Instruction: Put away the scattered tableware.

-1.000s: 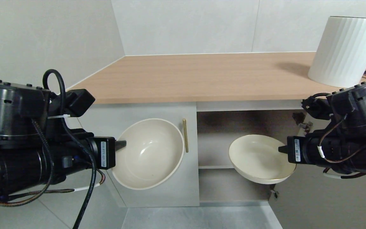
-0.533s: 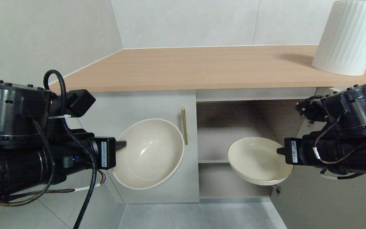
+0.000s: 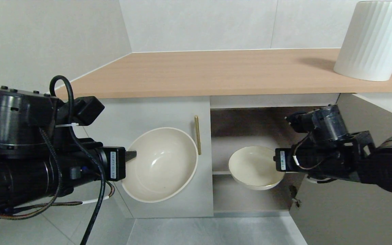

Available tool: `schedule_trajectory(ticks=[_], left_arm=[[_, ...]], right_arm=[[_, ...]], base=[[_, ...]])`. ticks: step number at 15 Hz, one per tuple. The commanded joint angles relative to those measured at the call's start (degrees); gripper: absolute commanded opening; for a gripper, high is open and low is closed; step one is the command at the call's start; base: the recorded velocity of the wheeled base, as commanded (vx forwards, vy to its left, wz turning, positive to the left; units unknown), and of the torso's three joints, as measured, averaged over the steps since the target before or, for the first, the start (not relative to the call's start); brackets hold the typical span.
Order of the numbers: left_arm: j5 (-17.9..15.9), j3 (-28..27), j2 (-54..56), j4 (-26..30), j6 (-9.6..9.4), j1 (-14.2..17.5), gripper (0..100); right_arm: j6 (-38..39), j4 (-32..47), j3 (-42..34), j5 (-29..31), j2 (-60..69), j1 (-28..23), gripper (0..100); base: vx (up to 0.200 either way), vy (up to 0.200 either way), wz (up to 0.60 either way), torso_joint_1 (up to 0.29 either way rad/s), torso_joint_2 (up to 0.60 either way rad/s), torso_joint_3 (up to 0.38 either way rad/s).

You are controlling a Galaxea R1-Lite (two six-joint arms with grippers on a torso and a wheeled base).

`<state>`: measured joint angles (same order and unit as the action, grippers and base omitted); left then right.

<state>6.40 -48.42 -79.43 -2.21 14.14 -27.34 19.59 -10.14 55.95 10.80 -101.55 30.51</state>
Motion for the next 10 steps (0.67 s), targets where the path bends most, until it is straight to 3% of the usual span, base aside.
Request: schedule_trajectory(ticks=[1, 10], left_arm=[[0.02, -0.01, -0.46, 0.01, 0.01, 0.01, 0], [0.02, -0.01, -1.95, -0.08, 0.1, 0.01, 0]], right_arm=[[-0.61, -3.92, 1.61, 0.01, -9.55, -0.28, 0], [0.19, -4.1, 12.51, 0.27, -24.22, -2.3, 0]], base=[[0.0, 0.0, 0.0, 0.0, 0.0, 0.0], [0.0, 0.0, 0.0, 0.0, 0.0, 0.0]])
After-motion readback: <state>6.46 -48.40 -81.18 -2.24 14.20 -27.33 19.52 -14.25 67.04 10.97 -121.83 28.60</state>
